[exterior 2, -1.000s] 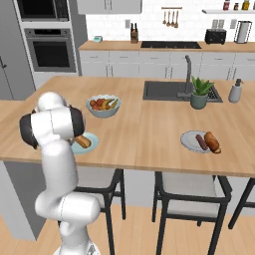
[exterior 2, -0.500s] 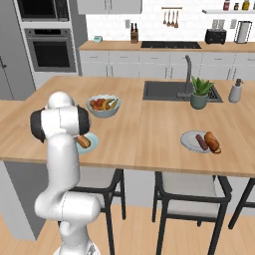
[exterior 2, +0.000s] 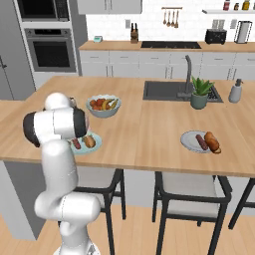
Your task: Place one bun and one sausage from the bowl on each plate.
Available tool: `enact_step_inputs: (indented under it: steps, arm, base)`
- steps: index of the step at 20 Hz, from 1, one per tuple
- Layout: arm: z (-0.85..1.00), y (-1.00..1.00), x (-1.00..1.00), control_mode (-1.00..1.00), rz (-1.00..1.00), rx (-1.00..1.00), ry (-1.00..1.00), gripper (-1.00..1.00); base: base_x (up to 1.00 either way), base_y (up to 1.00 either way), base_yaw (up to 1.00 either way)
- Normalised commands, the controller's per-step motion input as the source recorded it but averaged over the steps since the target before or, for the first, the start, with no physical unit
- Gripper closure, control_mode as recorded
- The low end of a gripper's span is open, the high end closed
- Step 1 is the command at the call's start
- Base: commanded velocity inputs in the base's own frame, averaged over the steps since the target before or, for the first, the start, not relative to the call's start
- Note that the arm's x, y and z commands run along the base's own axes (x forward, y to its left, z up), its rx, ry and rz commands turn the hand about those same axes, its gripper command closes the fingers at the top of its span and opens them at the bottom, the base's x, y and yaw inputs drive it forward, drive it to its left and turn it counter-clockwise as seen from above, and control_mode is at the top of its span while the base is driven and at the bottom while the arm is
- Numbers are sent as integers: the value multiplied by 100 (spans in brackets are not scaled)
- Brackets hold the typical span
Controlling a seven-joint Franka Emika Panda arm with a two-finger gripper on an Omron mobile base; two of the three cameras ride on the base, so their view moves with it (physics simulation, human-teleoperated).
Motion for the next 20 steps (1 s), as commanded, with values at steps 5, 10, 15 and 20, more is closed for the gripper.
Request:
enact_step_inputs:
  steps: [5,10,15,20]
  arm:
    - [88,-6,-43,-100,-2,17,-41,-100]
    - [100,-59,-63,-100,-4,20,-45,-100]
    - [100,-93,-47,-100,-14,16,-34,-100]
    - [100,-94,-24,-100,-22,0,-3,-100]
  base:
    - [0,0,0]
    - [0,0,0]
    - [0,0,0]
    - [0,0,0]
